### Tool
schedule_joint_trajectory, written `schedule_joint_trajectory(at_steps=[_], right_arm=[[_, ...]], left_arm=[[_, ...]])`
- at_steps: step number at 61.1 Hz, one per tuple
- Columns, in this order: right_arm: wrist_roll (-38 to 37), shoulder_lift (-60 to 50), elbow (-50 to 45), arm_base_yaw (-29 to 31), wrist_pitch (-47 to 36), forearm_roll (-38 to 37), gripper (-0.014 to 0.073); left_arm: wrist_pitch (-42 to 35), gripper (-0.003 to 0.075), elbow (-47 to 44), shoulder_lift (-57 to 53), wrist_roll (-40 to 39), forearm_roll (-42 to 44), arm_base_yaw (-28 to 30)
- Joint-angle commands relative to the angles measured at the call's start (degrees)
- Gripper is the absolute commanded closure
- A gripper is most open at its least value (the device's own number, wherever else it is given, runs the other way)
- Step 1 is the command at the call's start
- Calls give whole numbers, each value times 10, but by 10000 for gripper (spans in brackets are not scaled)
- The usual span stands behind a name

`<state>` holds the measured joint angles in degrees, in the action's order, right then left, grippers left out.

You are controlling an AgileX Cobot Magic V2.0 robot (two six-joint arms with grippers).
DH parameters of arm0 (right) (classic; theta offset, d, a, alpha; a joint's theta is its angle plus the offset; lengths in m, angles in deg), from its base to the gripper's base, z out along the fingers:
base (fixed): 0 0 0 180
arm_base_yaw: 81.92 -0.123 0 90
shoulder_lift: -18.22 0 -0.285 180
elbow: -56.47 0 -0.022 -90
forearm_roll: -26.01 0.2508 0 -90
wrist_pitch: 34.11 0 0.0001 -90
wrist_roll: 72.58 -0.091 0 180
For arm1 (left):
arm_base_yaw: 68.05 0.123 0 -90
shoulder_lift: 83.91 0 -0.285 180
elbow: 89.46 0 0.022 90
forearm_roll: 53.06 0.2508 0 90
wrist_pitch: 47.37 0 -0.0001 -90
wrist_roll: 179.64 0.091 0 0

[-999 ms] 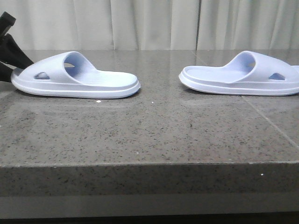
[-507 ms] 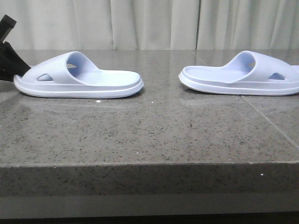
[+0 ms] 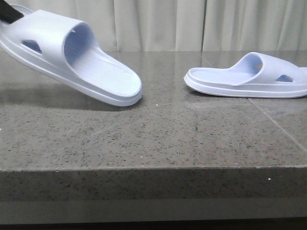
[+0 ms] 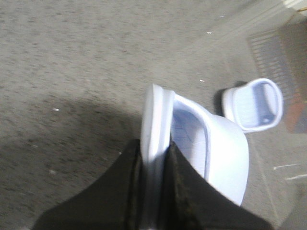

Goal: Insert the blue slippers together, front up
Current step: 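Lift the slipper with the left gripper and tilt it up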

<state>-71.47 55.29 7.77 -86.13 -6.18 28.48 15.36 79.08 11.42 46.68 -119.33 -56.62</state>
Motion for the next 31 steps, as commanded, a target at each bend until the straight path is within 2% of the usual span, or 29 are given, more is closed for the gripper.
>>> schedule_joint_trajectory(at_steps=[1, 15, 31], right_arm=[[3, 6, 19, 3, -43, -6, 179], [3, 6, 19, 3, -44, -6, 179], [3, 6, 19, 3, -47, -6, 179]], left_arm=[[8, 741, -26, -66, 34, -93, 1], [-1, 741, -112, -145, 75, -195, 1], [-23, 741, -182, -170, 91, -234, 1]])
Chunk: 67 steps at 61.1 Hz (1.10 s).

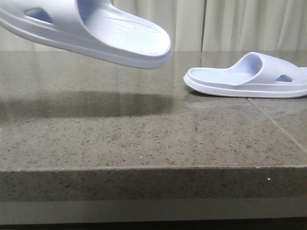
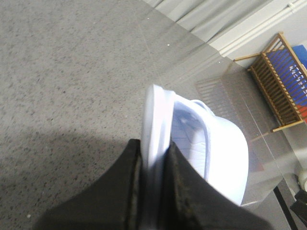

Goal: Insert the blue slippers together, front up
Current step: 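Lift the slipper with the left gripper and tilt it up, then lower the right gripper and pinch the heel of the other slipper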

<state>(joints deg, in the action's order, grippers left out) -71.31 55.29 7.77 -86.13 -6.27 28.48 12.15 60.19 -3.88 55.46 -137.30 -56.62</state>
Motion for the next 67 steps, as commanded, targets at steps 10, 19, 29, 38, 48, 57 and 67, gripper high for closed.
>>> schedule_joint_trajectory(at_steps=[10, 19, 29, 38, 48, 57, 67], right_arm=[[2, 8, 20, 3, -46, -3, 179], [-30, 47, 52, 4, -32, -2, 179], [-44, 130, 127, 50, 26, -4, 179], [-40, 224, 192, 148, 83, 1, 179], [45, 315, 229, 236, 113, 114, 174], [199, 407, 254, 275, 140, 309, 71], [319, 488, 294, 285, 175, 450, 12]], left_arm=[[9, 741, 7, -17, 3, -57, 1], [9, 741, 7, -17, 3, -57, 1], [9, 741, 7, -17, 3, -57, 1], [9, 741, 7, -17, 3, -57, 1], [9, 741, 7, -17, 3, -57, 1], [9, 741, 7, -17, 3, -57, 1], [9, 741, 7, -17, 3, -57, 1]])
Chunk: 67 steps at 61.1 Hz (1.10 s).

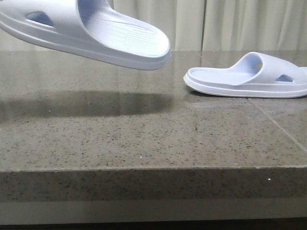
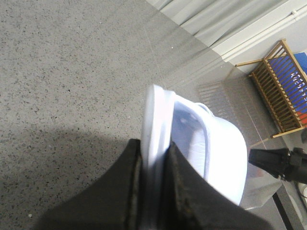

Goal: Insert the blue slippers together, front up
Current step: 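Lower the right gripper and pinch the heel of the other slipper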

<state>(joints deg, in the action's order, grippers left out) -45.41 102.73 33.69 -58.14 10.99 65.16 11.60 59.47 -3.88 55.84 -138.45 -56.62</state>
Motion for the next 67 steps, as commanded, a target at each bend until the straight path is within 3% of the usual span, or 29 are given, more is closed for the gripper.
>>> schedule_joint_trajectory(at_steps=[1, 11, 36, 49, 67], right_arm=[[70, 23, 38, 5, 5, 92, 12], [107, 95, 84, 5, 28, 151, 12], [111, 213, 175, 4, 61, 152, 15], [121, 247, 187, 1, 75, 164, 158], [145, 285, 187, -12, 110, 176, 169]], left_arm=[[14, 741, 14, -17, 0, -46, 1], [14, 741, 14, -17, 0, -46, 1], [14, 741, 14, -17, 0, -46, 1], [14, 741, 14, -17, 0, -46, 1], [14, 741, 14, -17, 0, -46, 1]])
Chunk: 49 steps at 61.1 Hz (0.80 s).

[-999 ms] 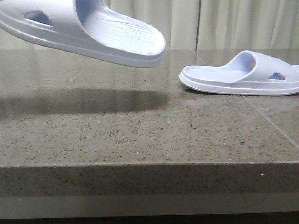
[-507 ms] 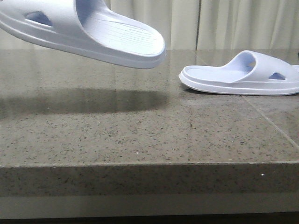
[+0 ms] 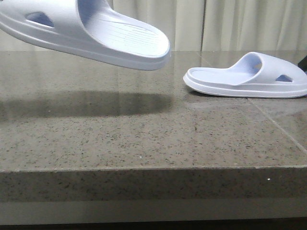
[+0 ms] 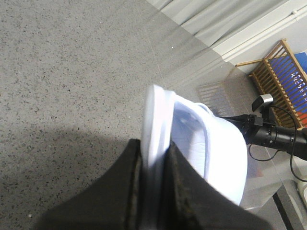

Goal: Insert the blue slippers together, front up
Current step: 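Lower the right gripper and pinch the heel of the other slipper, then lift the second slipper with the right gripper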

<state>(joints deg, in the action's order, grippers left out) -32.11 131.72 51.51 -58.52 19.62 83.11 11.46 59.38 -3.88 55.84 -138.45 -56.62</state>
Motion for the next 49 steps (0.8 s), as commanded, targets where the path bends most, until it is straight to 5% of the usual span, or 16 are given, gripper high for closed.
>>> schedule_joint_trajectory(at_steps=[1, 8, 22, 40, 49], right_arm=[[13, -2, 8, -10, 25, -4, 169], [14, 4, 8, -17, 32, -4, 184], [16, 7, 8, -24, 46, -4, 345], [16, 6, 8, -24, 51, -4, 662], [16, -11, 8, -23, 53, -1, 659]], left_arm=[[16, 741, 15, -17, 0, -46, 1], [16, 741, 15, -17, 0, -46, 1], [16, 741, 15, -17, 0, -46, 1], [16, 741, 15, -17, 0, -46, 1], [16, 741, 15, -17, 0, -46, 1]])
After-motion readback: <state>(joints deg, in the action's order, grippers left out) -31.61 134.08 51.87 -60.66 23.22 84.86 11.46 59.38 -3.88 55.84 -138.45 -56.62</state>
